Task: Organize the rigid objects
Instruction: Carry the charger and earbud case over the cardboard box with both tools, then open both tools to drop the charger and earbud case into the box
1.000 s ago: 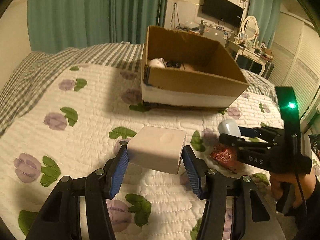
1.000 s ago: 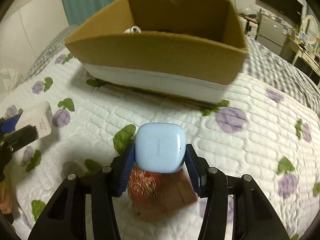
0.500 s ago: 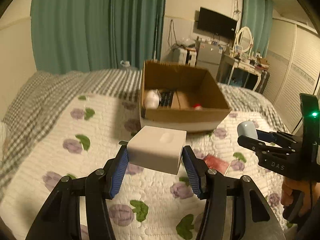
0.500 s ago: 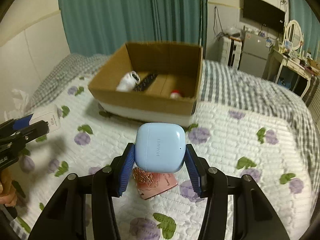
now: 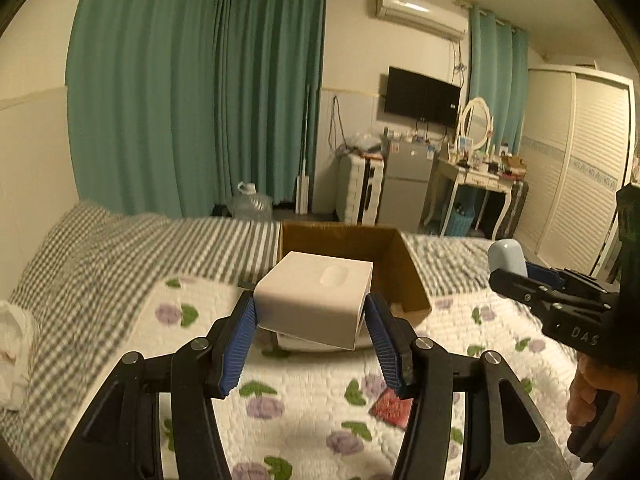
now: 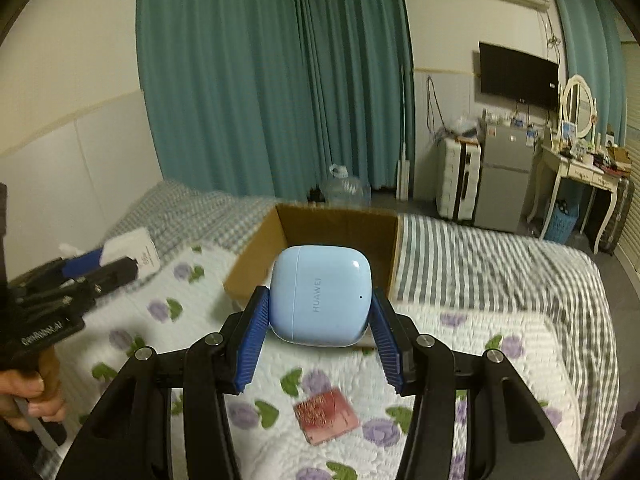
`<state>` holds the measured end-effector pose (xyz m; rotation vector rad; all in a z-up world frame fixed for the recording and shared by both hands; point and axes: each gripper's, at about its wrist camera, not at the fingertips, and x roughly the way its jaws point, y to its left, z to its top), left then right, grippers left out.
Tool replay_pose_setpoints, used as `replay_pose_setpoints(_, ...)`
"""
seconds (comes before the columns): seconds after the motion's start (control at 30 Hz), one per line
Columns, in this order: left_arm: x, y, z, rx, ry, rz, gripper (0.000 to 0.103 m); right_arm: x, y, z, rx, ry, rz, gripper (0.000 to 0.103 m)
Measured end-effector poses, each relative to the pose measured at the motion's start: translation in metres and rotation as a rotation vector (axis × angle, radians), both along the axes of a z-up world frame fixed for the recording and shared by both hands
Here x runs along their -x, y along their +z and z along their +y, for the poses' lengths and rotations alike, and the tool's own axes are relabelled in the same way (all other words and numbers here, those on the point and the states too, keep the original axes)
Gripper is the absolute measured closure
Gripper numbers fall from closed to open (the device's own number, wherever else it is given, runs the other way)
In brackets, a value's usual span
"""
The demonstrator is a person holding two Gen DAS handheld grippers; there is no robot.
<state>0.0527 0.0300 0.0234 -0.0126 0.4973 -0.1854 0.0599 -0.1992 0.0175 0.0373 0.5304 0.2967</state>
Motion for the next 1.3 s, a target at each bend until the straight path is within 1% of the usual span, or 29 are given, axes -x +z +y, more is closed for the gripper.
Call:
replay_pose_setpoints(0.2,-0.019,0.017,0.000,0.008,-0.001,-0.041,0.047,-0.012,0.028,-0.007,-0.026,-0.002,-0.056,0.053)
replay_pose_setpoints(0.3,-0.035,0.022,-0.003,0.009,-0.006,-0.052,0.047,-0.025,0.034,-0.009,-0.026,-0.010,-0.070,0.053)
replay_pose_setpoints(0.5,-0.069,0.018,-0.009,0.004,-0.016,-0.053,0.047,-0.052,0.034,-0.008,-0.018,-0.014,-0.085,0.053)
replay_pose_setpoints(0.63,-0.098,0.008,-0.016,-0.012,-0.022,-0.046,0.047,-0.078,0.026,-0.004,-0.004,-0.002,-0.075,0.053)
replay_pose_setpoints(0.73,-0.121,-0.006,-0.021,-0.016,-0.027,-0.029,0.047,-0.097,0.016,0.001,0.013,0.014,-0.064,0.053)
replay_pose_setpoints(0.87,-0.142,-0.027,-0.031,-0.028,-0.044,0.008,0.047,-0.125,-0.004,0.007,0.042,0.033,-0.031,0.053)
replay_pose_setpoints(1.13,-0.177,-0.089,-0.052,-0.110,-0.098,0.115,0.047,-0.171,-0.071,0.022,0.094,0.076,0.090,0.053)
replay_pose_setpoints(1.2,-0.180,-0.099,-0.056,-0.116,-0.105,0.136,0.047,-0.179,-0.088,0.025,0.117,0.081,0.121,0.053)
replay_pose_setpoints(1.3,-0.186,-0.111,-0.060,-0.124,-0.111,0.162,0.047,-0.188,-0.109,0.024,0.126,0.077,0.162,0.053)
